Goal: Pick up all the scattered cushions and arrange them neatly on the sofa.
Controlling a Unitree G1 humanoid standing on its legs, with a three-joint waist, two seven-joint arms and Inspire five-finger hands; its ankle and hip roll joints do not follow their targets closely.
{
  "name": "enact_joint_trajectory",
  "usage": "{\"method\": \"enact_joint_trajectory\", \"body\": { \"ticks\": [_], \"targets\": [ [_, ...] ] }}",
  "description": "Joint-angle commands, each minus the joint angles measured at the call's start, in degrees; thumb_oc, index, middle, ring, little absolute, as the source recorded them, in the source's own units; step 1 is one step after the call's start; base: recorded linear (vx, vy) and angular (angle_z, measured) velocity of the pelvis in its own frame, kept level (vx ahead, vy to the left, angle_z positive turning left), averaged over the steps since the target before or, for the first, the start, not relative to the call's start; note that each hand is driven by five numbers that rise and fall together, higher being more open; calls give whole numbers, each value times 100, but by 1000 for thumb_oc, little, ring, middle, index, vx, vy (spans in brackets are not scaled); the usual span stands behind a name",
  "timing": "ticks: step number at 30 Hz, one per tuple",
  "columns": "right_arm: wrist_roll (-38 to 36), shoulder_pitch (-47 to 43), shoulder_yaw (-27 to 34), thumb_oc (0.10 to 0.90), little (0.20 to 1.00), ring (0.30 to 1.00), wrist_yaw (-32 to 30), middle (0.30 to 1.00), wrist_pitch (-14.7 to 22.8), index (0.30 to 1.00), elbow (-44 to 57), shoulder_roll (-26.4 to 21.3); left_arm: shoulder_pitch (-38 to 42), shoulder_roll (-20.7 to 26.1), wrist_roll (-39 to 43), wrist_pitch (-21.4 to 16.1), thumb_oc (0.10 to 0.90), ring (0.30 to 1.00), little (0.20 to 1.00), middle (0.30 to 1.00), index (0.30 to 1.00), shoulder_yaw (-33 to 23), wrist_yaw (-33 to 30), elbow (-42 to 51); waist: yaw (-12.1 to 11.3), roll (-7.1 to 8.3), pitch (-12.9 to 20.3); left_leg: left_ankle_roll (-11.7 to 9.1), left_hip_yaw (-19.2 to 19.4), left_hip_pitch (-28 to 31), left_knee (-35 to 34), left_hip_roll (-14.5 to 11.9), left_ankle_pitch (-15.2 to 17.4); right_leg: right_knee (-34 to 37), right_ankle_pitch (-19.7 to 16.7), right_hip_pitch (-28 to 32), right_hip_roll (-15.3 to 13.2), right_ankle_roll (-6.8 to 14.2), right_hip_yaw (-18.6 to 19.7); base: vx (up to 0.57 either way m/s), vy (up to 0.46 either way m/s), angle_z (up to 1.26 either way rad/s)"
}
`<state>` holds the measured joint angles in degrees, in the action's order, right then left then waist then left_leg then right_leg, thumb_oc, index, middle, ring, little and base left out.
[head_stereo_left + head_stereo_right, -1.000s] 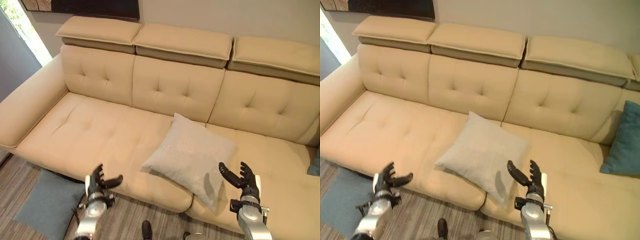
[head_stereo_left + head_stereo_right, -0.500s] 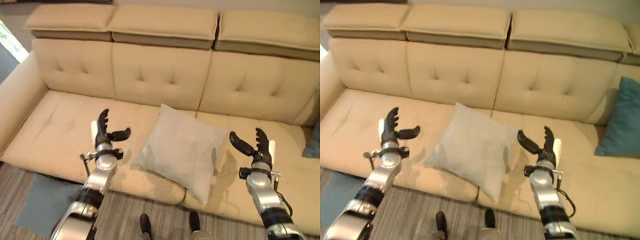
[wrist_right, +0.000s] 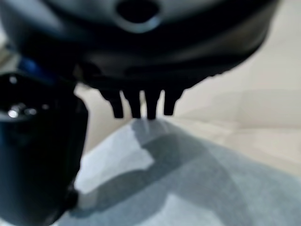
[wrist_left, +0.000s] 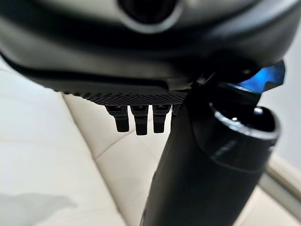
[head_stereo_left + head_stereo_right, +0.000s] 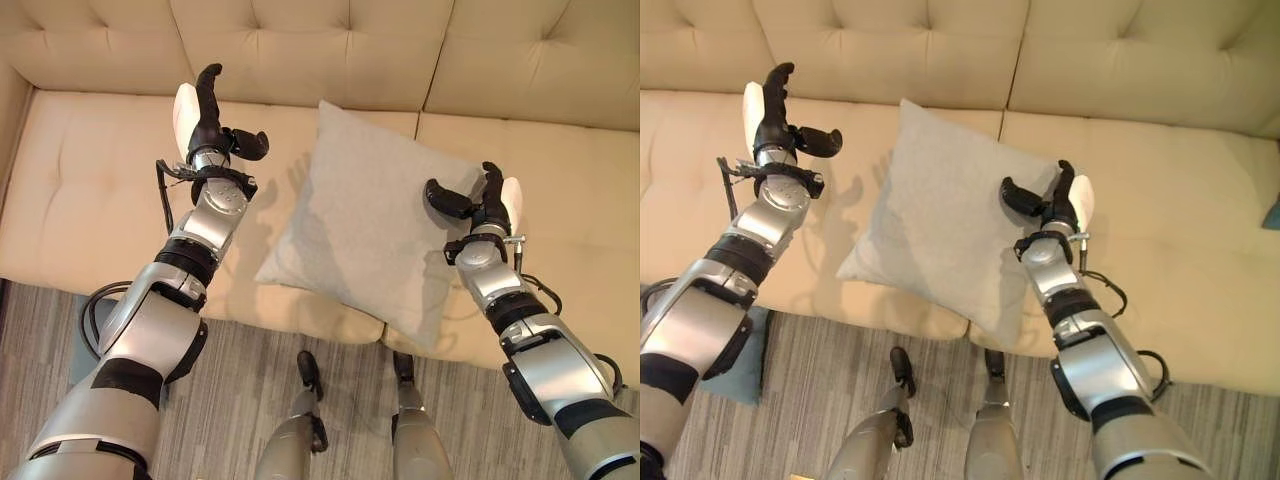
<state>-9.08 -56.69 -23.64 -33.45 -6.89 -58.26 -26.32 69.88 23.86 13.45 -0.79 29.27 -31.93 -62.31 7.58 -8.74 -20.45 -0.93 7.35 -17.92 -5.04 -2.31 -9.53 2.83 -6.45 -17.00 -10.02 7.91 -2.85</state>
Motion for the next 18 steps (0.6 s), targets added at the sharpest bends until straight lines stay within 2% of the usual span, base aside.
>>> {"method": "enact_joint_trajectory", "body": {
  "ticks": [1,5,8,9,11,14,17,18],
  "targets": [
    [930,-1084,-349,800,900,900,-522,900,-205,900,-472,34,1002,16,-110,-63,800,900,900,900,900,-67,-147,-590,51,-104,70,-278,-56,-136,18,22,545,-223,323,-527,-8,52,138,34,-15,-41],
    [1292,-965,-204,800,900,900,-1155,900,-308,900,-15,96,859,-259,-85,-58,800,900,900,900,900,-231,-114,-614,159,-219,75,-279,-15,-73,20,17,582,-134,336,-459,12,61,219,61,8,4],
    [1488,-56,218,800,900,900,-1586,900,-285,900,886,222,666,-402,-157,-17,800,900,900,900,900,-327,-99,-544,306,-258,141,-258,21,25,9,1,645,-102,338,-408,25,62,275,90,-3,-8],
    [1767,629,488,800,900,900,-1801,900,-287,900,1512,202,620,-427,-174,-2,800,900,900,900,900,-452,-96,-536,417,-289,158,-238,43,126,16,-8,742,-101,388,-355,25,68,326,56,3,5],
    [1767,980,674,800,900,900,-1883,900,-215,900,1700,205,606,-415,-217,3,800,900,900,900,900,-484,-97,-551,454,-307,181,-226,57,163,21,-10,769,-96,401,-334,23,68,345,62,-2,-18],
    [1205,1758,1019,800,900,900,-1746,900,39,900,1833,385,492,-419,-312,59,800,900,900,900,900,-392,-57,-625,531,-374,182,-204,96,262,31,-6,840,-82,420,-270,16,68,388,37,-9,-36],
    [933,2070,1074,800,900,900,-1635,900,162,900,1835,493,377,-522,-399,96,800,900,900,900,900,-344,-31,-631,564,-415,183,-200,112,288,32,-2,830,-70,399,-255,13,68,415,4,-7,7],
    [636,2232,1005,800,900,900,-1341,900,283,900,1803,575,228,-594,-392,76,800,900,900,900,900,-327,55,-596,585,-455,158,-198,129,344,44,6,879,-66,431,-206,11,67,429,5,-19,-11]
  ]
}}
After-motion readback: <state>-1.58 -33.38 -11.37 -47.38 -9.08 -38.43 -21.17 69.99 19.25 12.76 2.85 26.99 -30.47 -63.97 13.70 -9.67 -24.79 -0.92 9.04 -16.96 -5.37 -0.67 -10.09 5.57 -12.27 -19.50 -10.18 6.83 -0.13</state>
